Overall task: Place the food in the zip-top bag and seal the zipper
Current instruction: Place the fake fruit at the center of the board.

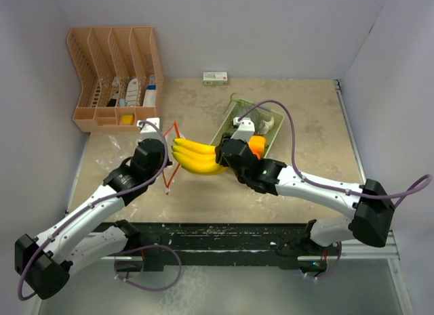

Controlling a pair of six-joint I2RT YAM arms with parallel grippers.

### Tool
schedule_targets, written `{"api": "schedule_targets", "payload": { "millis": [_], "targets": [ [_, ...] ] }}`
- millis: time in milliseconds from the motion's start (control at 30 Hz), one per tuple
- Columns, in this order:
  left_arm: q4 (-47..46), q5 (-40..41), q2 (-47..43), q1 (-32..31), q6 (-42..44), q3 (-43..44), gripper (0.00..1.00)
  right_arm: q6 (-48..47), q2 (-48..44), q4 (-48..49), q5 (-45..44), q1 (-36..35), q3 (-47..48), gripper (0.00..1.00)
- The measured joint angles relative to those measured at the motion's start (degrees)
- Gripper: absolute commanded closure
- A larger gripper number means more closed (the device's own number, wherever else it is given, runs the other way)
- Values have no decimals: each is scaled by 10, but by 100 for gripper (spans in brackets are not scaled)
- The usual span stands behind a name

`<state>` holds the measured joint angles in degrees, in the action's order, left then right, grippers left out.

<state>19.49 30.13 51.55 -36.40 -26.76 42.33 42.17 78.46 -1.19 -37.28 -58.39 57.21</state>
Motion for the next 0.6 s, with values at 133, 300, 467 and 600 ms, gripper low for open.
{"api": "schedule_targets", "payload": {
  "millis": [133,300,467,600],
  "targets": [
    [-10,2,3,0,0,-1,100,1,-21,-12,-19,-2,0,100],
    [-32,5,1,0,-1,-23,100,-1,-84,-21,-36,-2,-10,100],
    [-43,3,-1,0,-7,-44,100,2,-112,-12,-35,-2,-23,100],
    [-54,-3,-5,0,-9,-46,100,5,-76,14,-19,-2,-23,100]
  ]
}}
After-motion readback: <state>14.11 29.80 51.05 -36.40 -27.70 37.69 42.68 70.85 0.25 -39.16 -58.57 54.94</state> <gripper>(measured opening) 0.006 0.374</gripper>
